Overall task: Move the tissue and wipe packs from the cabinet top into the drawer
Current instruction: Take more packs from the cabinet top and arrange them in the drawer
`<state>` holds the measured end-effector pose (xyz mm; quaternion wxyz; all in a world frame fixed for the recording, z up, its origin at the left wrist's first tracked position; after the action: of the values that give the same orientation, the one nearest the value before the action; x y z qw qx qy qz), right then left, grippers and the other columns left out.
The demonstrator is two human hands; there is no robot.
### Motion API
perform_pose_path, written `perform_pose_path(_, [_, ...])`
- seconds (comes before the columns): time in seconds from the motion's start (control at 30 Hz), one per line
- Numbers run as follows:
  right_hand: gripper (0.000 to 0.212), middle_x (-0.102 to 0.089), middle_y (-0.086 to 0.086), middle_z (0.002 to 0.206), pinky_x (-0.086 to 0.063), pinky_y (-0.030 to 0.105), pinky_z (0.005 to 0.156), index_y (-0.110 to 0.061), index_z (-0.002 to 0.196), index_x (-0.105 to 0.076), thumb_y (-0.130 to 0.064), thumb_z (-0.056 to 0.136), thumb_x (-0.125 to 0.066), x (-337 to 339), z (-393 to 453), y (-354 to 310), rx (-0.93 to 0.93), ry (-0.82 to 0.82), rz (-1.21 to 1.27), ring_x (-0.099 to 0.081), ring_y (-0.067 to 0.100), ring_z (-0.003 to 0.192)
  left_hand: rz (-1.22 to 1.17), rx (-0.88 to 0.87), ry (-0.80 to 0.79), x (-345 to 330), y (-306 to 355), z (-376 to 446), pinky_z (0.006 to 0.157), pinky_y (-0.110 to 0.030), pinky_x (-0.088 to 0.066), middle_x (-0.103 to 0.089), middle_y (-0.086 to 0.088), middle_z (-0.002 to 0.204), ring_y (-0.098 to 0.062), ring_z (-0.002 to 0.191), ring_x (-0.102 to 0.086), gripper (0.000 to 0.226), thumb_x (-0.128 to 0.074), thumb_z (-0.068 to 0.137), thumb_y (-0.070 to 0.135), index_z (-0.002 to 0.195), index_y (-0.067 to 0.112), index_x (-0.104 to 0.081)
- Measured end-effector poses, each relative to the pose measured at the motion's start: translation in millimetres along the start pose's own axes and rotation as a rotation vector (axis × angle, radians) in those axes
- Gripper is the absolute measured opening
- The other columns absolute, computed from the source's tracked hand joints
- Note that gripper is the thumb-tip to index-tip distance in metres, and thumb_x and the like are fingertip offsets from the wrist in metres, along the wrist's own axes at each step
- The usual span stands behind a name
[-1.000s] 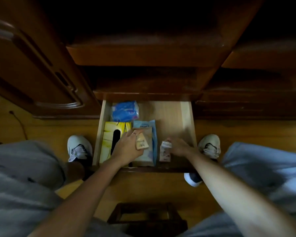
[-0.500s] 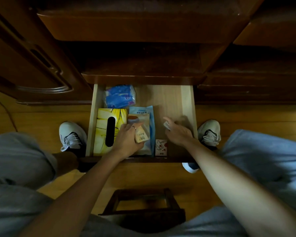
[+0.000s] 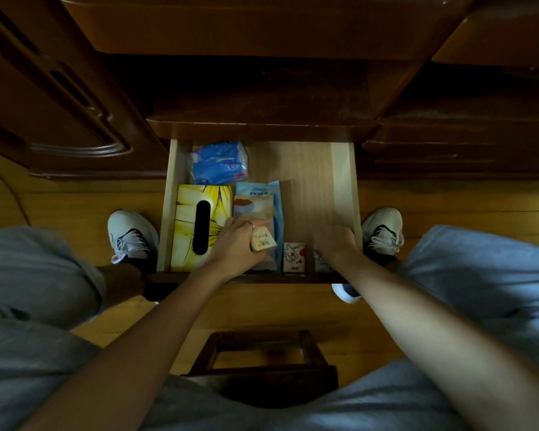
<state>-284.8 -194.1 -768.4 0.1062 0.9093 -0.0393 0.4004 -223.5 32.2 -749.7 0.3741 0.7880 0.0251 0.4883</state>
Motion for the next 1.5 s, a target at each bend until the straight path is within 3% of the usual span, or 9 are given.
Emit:
perform_pose_path(0.27, [0.019,-0.067,0.013,0.104,-0.049,0.033,0.072,-0.013,0.082,-0.056,-0.015,0.101,-0.058,13.8,12.7,14.1,0.004,-0.053,0.401,-0.06,0.02,0.082,-0.018,-0.017,0.004,-5.0,-1.7,6.1,0.101,-0.027,-0.034,-0.055,0.0,0.135,-0.021,0.129,-0.041,0.069,-0.082,0.073,0.034,0.135,0.026,-0.054])
perform_pose_path(0.4, [0.03,-0.065,-0.002,0.121,-0.054,0.036,0.087,-0.018,0.128,-0.062,-0.031,0.102,-0.058,59.5,13.2,22.2,0.088,0.04,0.617,-0.064,0.018,0.104,-0.158,-0.033,-0.023,-5.3,19.3,16.9,0.108,-0.04,-0.043,-0.045,-0.004,0.144,-0.022,0.132,-0.042,0.092,-0.085,0.071,0.04,0.148,0.022,-0.038])
perform_pose_path(0.5, [0.044,-0.067,-0.009,0.121,-0.057,0.029,0.078,-0.028,0.136,-0.057,-0.037,0.095,-0.068,81.6,-1.6,28.2,0.208,-0.2,1.087,-0.07,0.011,0.102,-0.245,-0.053,-0.012,-12.3,45.0,27.5,0.098,-0.034,-0.044,-0.037,-0.003,0.145,-0.018,0.129,-0.043,0.112,-0.086,0.068,0.042,0.155,0.03,-0.017])
perform_pose_path(0.63, [0.048,-0.066,-0.006,0.117,-0.055,0.033,0.089,-0.024,0.132,-0.059,-0.023,0.088,-0.078,70.2,-9.3,41.4,0.227,-0.118,0.907,-0.064,0.014,0.106,-0.289,-0.165,-0.034,-30.1,60.7,30.6,0.099,-0.031,-0.04,-0.022,-0.007,0.157,-0.021,0.137,-0.035,0.118,-0.087,0.07,0.037,0.157,0.029,-0.008])
perform_pose_path(0.73, [0.04,-0.065,-0.001,0.112,-0.047,0.038,0.092,-0.022,0.126,-0.057,-0.03,0.09,-0.074,69.5,-4.3,49.3,0.213,0.049,0.399,-0.061,0.022,0.11,-0.123,-0.117,-0.087,-38.1,49.9,33.8,0.11,-0.039,-0.028,-0.023,-0.007,0.16,-0.026,0.144,-0.025,0.101,-0.079,0.076,0.049,0.155,0.023,-0.02])
perform_pose_path(0.93, [0.035,-0.069,0.005,0.115,-0.035,0.043,0.105,-0.018,0.121,-0.061,-0.038,0.091,-0.064,58.2,0.6,36.2,0.255,0.347,-0.414,-0.058,0.026,0.114,0.303,-0.046,-0.175,-37.6,25.0,37.9,0.092,-0.039,-0.042,-0.061,-0.006,0.109,-0.025,0.111,-0.051,0.031,-0.06,0.09,0.038,0.112,0.018,-0.067])
perform_pose_path(1.23, [0.024,-0.072,0.005,0.1,-0.023,0.048,0.115,-0.021,0.114,-0.056,-0.035,0.096,-0.06,37.9,29.7,31.0,0.182,0.405,0.123,-0.065,0.025,0.105,0.346,-0.045,-0.455,-51.5,25.3,27.5,0.1,-0.043,-0.043,-0.06,-0.018,0.121,-0.032,0.114,-0.053,0.042,-0.044,0.1,0.043,0.133,0.024,-0.06])
perform_pose_path(1.37, [0.019,-0.069,0.002,0.1,-0.051,0.037,0.076,-0.023,0.12,-0.054,-0.033,0.103,-0.051,26.3,33.3,17.4,0.141,0.175,0.486,-0.065,0.015,0.082,0.289,-0.045,-0.464,-47.6,25.3,27.6,0.096,-0.043,-0.043,-0.062,-0.016,0.118,-0.033,0.113,-0.055,0.037,-0.048,0.1,0.04,0.132,0.026,-0.061])
perform_pose_path(1.5, [0.042,-0.062,0.012,0.129,-0.049,0.04,0.083,-0.023,0.144,-0.047,-0.028,0.103,-0.052,16.8,34.0,6.5,0.097,0.081,0.469,-0.062,0.028,0.109,0.264,0.001,-0.474,-50.3,27.6,27.6,0.095,-0.046,-0.048,-0.065,-0.015,0.117,-0.033,0.111,-0.059,0.037,-0.051,0.098,0.035,0.131,0.022,-0.061])
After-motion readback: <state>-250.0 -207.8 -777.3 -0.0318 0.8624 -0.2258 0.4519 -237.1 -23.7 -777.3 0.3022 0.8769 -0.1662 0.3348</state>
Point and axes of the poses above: each hand's wrist, its own z-axis towards the middle knuckle, its own x-axis out of the back of the hand, y = z × x, the point moved 1 cm from there along z, towards the middle knuckle
